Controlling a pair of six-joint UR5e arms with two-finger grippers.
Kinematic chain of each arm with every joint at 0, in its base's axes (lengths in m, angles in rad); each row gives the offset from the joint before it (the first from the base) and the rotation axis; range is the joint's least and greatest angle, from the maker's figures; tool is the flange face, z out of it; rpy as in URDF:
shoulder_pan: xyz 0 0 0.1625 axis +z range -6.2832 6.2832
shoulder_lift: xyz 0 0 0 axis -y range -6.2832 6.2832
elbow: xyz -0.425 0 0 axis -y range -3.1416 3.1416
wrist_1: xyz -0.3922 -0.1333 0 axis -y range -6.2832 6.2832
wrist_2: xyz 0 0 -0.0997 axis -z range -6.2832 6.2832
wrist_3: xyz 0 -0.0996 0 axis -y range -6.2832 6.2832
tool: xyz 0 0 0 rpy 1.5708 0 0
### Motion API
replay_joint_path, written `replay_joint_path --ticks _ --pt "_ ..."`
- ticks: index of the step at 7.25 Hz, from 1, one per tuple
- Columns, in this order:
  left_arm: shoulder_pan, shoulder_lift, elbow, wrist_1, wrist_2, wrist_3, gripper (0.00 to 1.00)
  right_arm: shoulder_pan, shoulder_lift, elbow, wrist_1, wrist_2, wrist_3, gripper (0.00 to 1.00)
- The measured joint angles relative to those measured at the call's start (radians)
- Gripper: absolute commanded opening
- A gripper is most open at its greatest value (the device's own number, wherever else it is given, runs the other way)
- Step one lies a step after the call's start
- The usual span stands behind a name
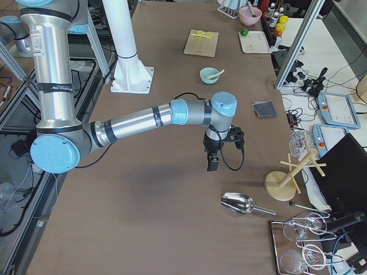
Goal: Place spoon in bowl
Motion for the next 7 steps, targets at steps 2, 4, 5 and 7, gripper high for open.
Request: replay_joint_path --ticks 2,4,5,7 --pt "-0.033 0.019 0.022 0.004 -0.002 -0.001 0.98 0.029 -0.039 -0.002 0.015 0.003 0.002 1.00" --pt "-0.042 0.024 0.024 0.005 -0.002 -0.010 0.98 0.053 -0.062 -0.002 0.016 0.014 0.001 1.00" --pt "-0.042 0.025 0.025 0.005 -0.002 -0.013 0.98 0.064 -0.069 -0.002 0.016 0.018 0.000 1.00" --pt "-0.042 0.031 0.024 0.004 -0.001 -0.014 0.98 0.079 -0.076 0.002 0.017 0.019 -0.002 1.00"
